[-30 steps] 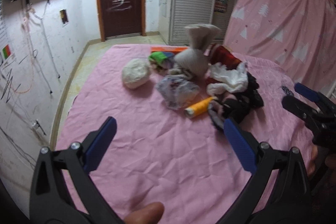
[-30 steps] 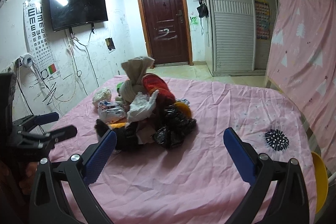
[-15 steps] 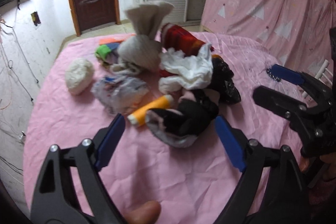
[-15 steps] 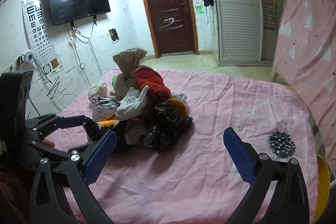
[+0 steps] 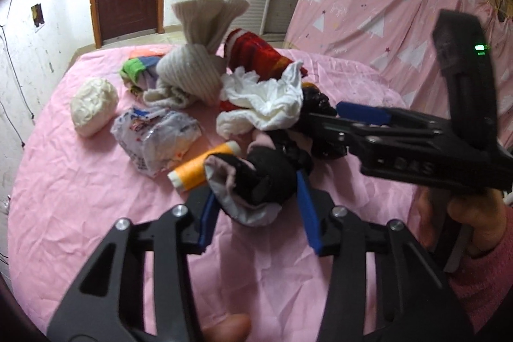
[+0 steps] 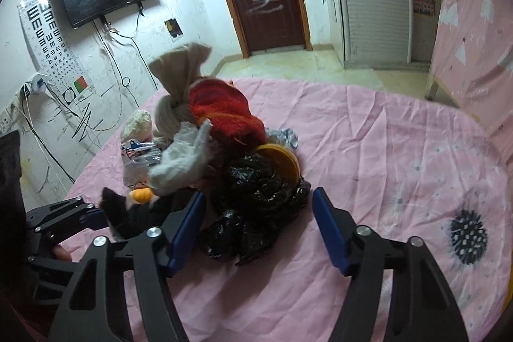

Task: Collect trash
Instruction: 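Reach into the pile and grasp the black plastic bag with the right gripper, then carry the black bag to the yellow bin and open the right gripper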

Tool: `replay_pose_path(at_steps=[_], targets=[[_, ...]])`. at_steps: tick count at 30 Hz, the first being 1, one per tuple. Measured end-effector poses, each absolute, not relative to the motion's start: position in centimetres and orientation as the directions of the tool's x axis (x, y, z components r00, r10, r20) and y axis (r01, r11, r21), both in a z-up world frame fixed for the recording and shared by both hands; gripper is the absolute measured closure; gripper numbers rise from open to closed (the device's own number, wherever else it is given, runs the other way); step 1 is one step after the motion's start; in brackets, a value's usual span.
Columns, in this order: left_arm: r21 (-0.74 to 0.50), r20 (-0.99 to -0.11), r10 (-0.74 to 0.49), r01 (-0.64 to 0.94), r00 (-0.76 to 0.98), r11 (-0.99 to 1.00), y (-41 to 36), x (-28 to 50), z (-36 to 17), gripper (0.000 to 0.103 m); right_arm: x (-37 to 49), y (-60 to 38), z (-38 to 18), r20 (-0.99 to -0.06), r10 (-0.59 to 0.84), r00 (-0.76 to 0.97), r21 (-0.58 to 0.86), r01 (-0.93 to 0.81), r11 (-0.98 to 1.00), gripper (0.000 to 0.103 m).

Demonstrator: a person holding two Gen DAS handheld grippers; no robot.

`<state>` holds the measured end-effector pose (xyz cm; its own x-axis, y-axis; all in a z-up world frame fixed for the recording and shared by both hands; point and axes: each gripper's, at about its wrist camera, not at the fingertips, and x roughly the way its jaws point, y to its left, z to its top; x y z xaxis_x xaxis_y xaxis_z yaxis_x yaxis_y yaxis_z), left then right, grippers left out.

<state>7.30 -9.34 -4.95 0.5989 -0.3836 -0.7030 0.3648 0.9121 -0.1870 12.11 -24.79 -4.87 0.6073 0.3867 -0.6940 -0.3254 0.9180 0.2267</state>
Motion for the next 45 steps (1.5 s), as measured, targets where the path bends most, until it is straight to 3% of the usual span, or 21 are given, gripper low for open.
replay_pose_path(at_steps=[6,24,45], targets=[[-0.212,-0.685,-0.406,0.368,0.604,0.905,-8.3,6.5,-4.4,0.062,12.8,-25.2,-5.2,-0.704,0.424,0.570,0.279,-0.327,0.903,0.079],[-0.182,-0.608,-0.421,0.399,0.673,0.899,-7.7,2.7,-0.2,0.062,7.6,-30.6,-1.4,-0.574,0.439,0.691,0.349,-0.279,0.895,0.080],[-0.090,-0.609,-0.474,0.538,0.636,0.838,-19.2,3.0,2.2,0.061,2.5,-44.2,0.0,-0.436,0.297,0.849,0.412,-0.105,0.905,0.080]])
